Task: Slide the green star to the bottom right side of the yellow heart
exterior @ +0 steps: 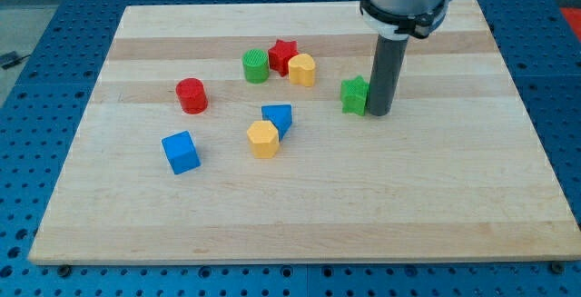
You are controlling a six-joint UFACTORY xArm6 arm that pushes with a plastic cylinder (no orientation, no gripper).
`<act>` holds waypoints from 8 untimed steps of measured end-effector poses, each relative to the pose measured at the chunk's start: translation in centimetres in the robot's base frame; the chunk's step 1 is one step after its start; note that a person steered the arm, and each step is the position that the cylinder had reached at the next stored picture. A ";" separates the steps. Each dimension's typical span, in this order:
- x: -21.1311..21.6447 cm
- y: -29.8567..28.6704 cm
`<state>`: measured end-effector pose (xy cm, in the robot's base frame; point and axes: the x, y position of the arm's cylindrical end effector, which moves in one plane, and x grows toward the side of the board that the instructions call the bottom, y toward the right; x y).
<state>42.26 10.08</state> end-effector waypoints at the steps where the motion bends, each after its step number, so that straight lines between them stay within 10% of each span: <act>1: -0.3 0.0; 8: -1.7 -3.6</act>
<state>40.56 6.43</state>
